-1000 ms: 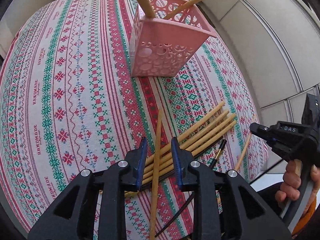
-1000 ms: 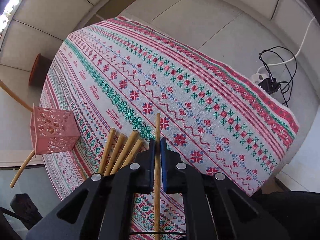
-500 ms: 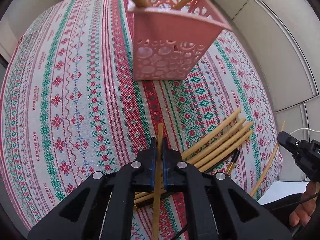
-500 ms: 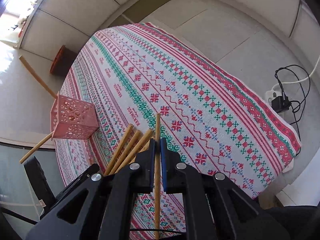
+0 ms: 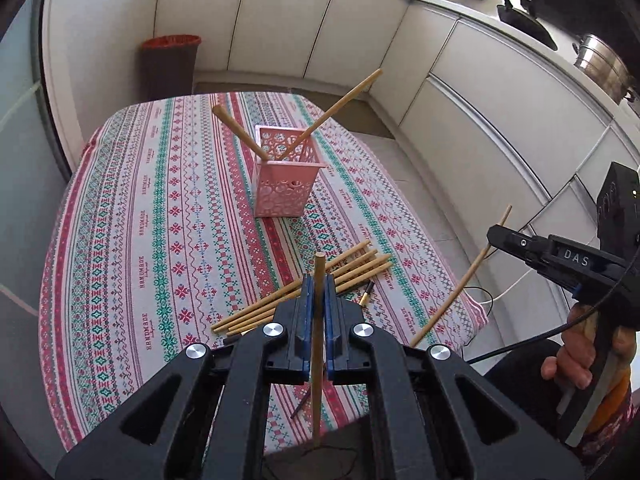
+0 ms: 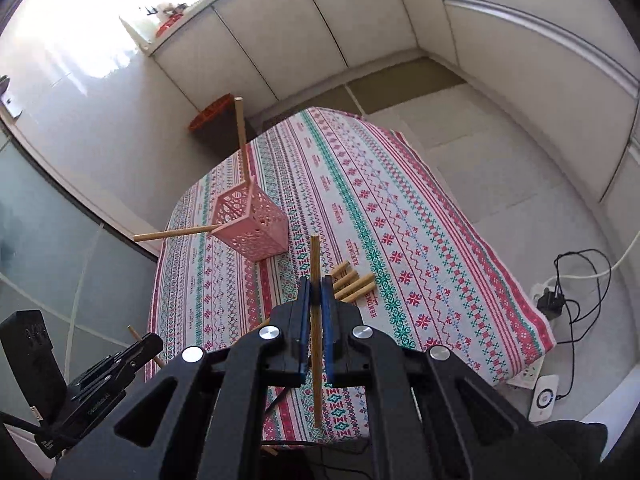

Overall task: Organize utensils
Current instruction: 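Lower the left tool's chopstick into the pink holder and open the left tool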

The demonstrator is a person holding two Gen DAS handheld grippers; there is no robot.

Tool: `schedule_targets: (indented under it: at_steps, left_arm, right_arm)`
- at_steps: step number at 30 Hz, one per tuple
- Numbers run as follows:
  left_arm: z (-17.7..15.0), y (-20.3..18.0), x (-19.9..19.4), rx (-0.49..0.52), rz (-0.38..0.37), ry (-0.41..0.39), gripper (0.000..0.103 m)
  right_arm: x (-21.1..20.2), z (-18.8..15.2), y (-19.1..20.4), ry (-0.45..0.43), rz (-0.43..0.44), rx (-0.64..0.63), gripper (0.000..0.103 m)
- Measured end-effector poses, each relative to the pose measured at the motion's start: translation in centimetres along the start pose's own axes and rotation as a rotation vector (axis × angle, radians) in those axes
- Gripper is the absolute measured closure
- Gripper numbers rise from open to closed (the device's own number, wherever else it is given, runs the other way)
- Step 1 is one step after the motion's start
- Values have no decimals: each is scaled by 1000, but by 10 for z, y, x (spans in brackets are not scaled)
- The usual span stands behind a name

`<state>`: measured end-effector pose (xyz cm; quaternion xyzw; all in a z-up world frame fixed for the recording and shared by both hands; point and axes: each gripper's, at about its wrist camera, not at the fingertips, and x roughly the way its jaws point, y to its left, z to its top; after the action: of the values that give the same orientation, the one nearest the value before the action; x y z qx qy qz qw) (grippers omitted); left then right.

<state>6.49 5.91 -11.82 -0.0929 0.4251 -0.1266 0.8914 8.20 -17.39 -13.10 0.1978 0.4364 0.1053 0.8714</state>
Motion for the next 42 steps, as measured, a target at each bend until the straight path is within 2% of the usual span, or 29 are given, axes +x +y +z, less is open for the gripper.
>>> schedule_targets:
  at_steps: [5, 9, 14, 21, 25, 29, 34, 36, 38, 39, 42]
  left_arm:
    - [6, -14, -37, 31, -32, -55, 99]
    - [26, -25, -57, 60, -46, -108, 99]
    - [78, -35, -79, 82, -42, -197, 99]
    - [148, -36, -93, 88, 3, -295, 99]
    - [178, -29, -87, 64, 43, -350, 99]
    - [198, -22, -67, 49, 78, -365, 99]
    - [209, -8, -22, 28, 120, -322, 98]
    - [206, 2, -8, 10, 113, -291, 94]
    - [202, 13, -3, -41, 101, -272, 74]
    - [198, 20, -3, -73, 92, -272, 69]
    - [189, 36, -17, -183, 24, -281, 64]
  right_arm:
    - [-32, 6, 12, -43, 11, -23, 97]
    - [-55, 20, 22, -99, 24, -35, 97]
    - [-78, 58, 41, -173, 71, -38, 97]
    - [-92, 108, 53, -216, 142, 4, 97]
    - [-89, 129, 64, -238, 130, -24, 97]
    - [-74, 143, 75, -238, 121, -45, 97]
    - [-47, 155, 84, -214, 112, -60, 97]
    - [-36, 158, 87, -202, 107, -66, 97]
    - [-25, 160, 89, -191, 94, -73, 97]
    - [-20, 161, 90, -186, 88, -75, 97]
    - [-8, 163, 95, -174, 74, -83, 97]
